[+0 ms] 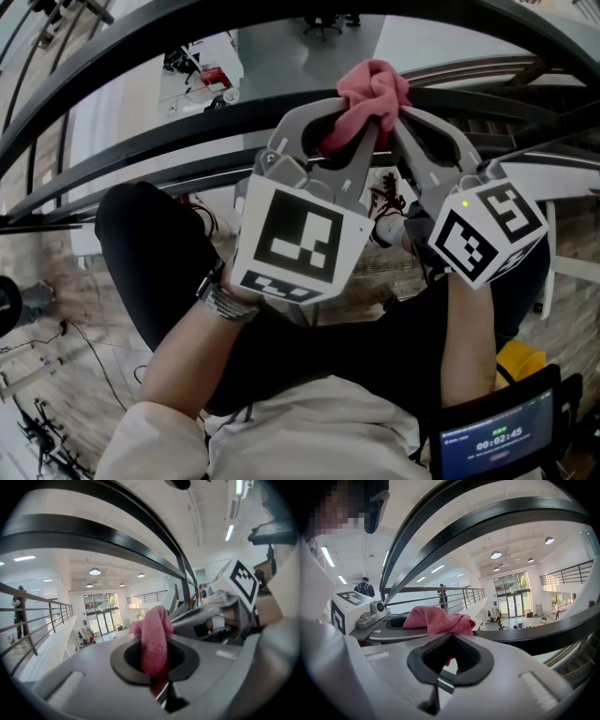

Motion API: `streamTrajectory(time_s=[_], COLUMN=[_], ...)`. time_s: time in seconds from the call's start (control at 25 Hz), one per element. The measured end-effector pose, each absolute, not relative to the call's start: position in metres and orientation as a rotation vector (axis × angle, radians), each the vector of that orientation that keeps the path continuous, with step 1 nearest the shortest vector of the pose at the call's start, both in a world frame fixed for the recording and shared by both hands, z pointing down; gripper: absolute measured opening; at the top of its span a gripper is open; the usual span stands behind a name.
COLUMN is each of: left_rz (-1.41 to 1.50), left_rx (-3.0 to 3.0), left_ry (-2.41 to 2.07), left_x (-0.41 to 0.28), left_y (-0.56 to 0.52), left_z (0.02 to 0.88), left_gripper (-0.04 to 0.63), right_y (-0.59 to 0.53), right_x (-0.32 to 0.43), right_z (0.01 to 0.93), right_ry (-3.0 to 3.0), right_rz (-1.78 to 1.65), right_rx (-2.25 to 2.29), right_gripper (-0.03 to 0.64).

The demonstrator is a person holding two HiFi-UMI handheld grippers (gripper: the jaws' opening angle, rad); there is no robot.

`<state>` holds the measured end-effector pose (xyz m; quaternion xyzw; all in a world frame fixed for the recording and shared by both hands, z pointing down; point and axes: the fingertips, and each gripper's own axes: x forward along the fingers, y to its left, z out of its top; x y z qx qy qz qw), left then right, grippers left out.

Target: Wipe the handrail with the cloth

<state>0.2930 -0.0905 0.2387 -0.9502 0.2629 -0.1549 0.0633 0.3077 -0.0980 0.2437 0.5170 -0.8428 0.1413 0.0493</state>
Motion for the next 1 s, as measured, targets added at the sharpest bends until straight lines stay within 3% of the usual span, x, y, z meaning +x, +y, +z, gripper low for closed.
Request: streamTrajectory(time_s=[1.0], left_rz=[-0.550], left_rx=[-2.880], left_ry=[0.741], left_x=[0.292], left_y=[-0.084], left_z=[0.260], left_gripper=[0.032], right_y=[-0.099], right_x=[0.304], right_z=[0.265], right_ry=[-2.499], right_rz=[0.448], right_rx=[1.503], right_gripper=[0.002])
